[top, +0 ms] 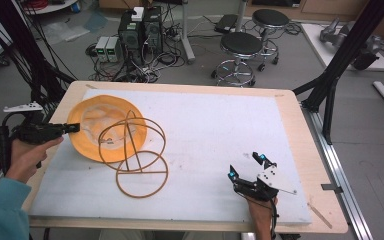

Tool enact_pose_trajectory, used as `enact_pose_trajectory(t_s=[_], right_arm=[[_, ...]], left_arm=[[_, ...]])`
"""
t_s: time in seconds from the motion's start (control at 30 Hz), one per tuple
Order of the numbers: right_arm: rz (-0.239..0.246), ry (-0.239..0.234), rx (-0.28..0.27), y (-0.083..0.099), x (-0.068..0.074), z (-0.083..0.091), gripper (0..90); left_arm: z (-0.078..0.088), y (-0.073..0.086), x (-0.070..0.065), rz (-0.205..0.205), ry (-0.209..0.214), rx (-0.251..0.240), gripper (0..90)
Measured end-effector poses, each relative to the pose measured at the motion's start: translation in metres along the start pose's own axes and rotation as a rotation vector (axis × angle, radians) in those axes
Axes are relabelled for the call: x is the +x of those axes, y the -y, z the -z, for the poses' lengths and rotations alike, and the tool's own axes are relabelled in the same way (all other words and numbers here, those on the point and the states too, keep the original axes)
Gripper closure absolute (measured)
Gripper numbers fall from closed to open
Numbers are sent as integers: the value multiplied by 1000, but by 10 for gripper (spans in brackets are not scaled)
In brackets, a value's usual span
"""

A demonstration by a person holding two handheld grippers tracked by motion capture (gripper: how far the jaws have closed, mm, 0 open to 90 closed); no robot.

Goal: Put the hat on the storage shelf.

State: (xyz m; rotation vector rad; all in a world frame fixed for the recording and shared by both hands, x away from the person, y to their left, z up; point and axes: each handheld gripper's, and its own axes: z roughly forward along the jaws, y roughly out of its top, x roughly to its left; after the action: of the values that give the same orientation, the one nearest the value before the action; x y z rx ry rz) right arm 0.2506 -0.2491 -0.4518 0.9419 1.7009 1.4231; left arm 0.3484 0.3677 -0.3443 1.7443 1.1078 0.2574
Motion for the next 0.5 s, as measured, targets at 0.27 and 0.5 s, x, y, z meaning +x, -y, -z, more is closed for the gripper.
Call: enact_pose_trajectory(t_s=[0.27,0.5], right_arm=[[-3,0,-1,0,0,0,107],[-2,0,-2,0,0,0,106]], left_arm=[[12,-21,-19,-52,-7,-28,850],[23,-39,-38,-105,-13,-46,850]])
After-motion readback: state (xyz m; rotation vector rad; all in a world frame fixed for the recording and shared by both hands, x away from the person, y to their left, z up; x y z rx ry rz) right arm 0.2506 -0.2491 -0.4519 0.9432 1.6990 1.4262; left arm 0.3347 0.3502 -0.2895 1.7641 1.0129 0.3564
